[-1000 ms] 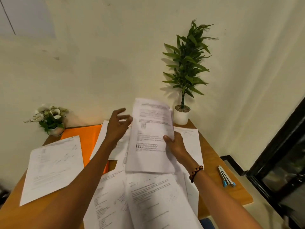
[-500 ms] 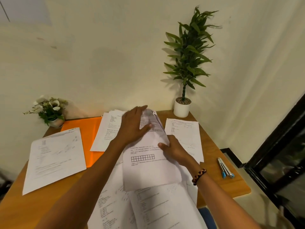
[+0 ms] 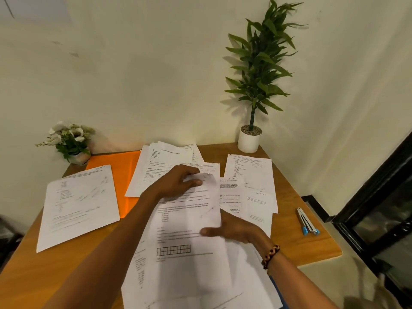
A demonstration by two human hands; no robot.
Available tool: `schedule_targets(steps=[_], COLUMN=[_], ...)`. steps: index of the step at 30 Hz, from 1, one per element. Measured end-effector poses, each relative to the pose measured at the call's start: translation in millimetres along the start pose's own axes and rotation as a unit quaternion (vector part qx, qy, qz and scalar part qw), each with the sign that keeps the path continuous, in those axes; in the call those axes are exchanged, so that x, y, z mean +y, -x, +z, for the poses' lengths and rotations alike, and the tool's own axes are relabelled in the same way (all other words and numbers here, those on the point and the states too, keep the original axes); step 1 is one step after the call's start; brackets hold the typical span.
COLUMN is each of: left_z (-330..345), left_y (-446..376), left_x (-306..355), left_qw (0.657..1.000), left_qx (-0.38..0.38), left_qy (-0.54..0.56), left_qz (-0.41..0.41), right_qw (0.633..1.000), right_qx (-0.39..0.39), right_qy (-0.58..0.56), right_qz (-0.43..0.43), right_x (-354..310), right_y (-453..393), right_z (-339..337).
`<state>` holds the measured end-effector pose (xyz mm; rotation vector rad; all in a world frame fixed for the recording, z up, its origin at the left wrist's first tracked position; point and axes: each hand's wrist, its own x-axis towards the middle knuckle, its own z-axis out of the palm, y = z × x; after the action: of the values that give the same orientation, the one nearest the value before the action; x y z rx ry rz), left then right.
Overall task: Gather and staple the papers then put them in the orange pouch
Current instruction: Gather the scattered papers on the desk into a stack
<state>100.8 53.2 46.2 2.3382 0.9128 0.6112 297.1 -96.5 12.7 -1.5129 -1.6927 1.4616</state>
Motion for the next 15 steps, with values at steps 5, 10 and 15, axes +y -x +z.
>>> schedule_targets(steps=[5,10,15], left_z=[-10.0,-11.1,2.9], left_y=[29.8,58.6,66.7], left_x=[-34.4,-65.3,-47.1], left_qw=[0.989,0.984,0.985], left_qx=[-0.002,-0.017,-0.057], left_qy=[0.014,0.032,0.025], left_qz=[-0.144,-0.177,-0.159], right_qw=[0.997,0.993,0.940], right_qx=[-0.046,0.018,0.062], right_qy=[0.032,0.025,0.319], right_qz=[-0.045,-0.112,-0.108], right_x=[-7.2,12.2,47.3], right_y=[-0.7,-6.5,-25.3], right_z=[3.9,3.5,18.9])
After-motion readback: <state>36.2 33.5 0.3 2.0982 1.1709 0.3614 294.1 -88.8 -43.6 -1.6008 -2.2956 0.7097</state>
